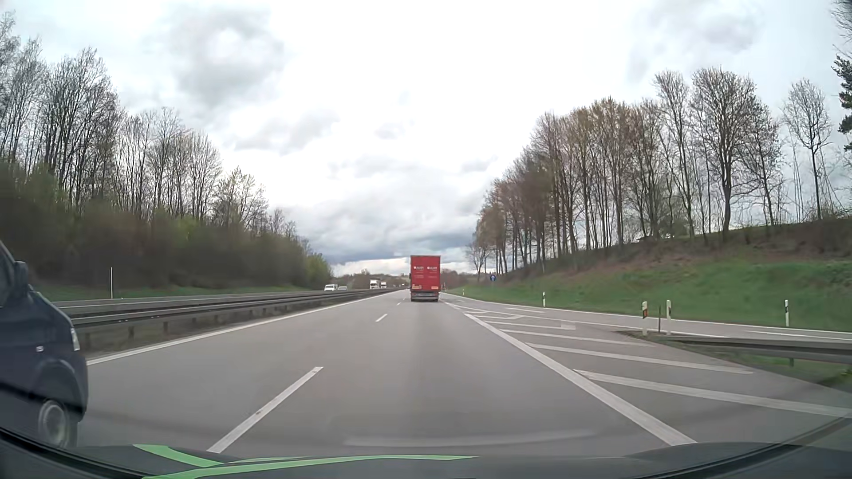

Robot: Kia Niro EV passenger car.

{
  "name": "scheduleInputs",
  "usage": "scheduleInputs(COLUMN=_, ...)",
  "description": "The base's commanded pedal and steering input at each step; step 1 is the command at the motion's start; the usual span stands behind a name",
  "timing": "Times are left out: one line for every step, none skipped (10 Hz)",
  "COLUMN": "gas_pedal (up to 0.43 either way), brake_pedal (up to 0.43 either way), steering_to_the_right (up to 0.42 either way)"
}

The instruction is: Follow the waypoints while adhering to traffic rules and regulations

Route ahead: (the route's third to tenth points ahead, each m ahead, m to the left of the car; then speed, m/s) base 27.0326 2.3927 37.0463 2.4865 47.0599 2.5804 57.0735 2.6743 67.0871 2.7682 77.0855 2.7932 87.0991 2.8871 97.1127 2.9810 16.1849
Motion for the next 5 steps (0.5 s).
scheduleInputs(gas_pedal=0.157, brake_pedal=0.000, steering_to_the_right=-0.001)
scheduleInputs(gas_pedal=0.157, brake_pedal=0.000, steering_to_the_right=-0.001)
scheduleInputs(gas_pedal=0.157, brake_pedal=0.000, steering_to_the_right=-0.002)
scheduleInputs(gas_pedal=0.157, brake_pedal=0.000, steering_to_the_right=-0.001)
scheduleInputs(gas_pedal=0.157, brake_pedal=0.000, steering_to_the_right=-0.001)
